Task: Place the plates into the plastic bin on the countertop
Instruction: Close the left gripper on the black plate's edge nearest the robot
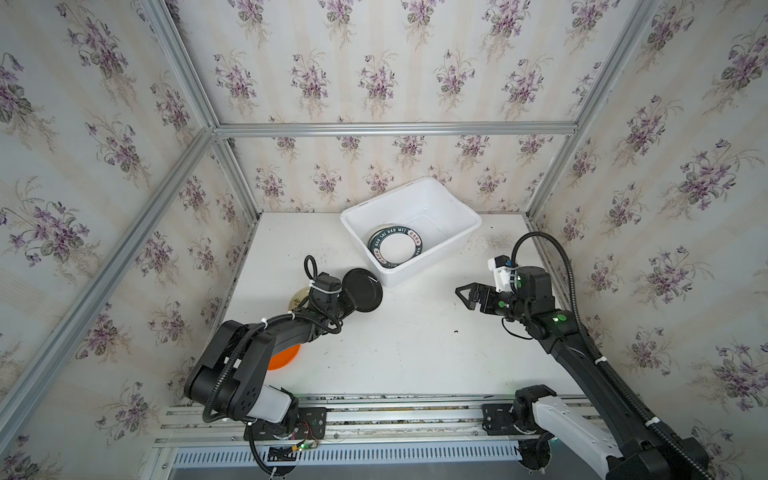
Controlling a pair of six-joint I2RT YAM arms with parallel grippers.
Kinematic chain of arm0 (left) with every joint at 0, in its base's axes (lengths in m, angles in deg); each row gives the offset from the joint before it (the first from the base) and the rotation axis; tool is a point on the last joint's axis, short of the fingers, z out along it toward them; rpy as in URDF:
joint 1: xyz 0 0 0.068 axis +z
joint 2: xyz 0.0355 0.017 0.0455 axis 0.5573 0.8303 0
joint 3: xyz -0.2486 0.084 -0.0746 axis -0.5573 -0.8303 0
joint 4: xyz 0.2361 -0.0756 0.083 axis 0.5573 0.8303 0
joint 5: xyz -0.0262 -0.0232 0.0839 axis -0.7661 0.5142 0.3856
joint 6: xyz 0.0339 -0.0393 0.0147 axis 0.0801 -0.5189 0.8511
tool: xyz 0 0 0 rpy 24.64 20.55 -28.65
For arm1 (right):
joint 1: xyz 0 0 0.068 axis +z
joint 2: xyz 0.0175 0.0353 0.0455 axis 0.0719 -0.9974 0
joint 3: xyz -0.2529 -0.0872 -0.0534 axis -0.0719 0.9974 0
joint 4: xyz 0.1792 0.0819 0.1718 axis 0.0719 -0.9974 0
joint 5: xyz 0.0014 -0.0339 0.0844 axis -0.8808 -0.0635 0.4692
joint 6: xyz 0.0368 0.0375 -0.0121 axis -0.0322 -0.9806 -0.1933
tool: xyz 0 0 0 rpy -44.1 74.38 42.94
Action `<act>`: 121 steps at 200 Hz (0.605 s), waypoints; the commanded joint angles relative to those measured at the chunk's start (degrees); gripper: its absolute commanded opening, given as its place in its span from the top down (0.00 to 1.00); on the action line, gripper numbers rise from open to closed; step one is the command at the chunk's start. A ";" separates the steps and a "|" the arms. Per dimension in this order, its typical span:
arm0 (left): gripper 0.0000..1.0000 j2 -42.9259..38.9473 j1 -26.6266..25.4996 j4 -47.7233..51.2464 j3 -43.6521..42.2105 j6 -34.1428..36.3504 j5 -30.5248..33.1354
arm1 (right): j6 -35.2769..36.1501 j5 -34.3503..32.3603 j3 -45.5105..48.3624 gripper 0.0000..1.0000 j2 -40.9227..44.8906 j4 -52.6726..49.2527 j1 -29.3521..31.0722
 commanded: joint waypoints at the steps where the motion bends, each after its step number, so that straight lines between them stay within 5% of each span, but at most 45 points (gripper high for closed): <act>1: 0.94 -0.32 0.01 9.78 -0.83 1.52 2.74 | -1.72 1.65 0.71 0.04 0.45 3.03 0.00; 121: 1.00 -16.58 -0.87 13.09 -4.63 -1.31 1.05 | -8.57 7.08 5.51 0.00 2.09 8.80 0.51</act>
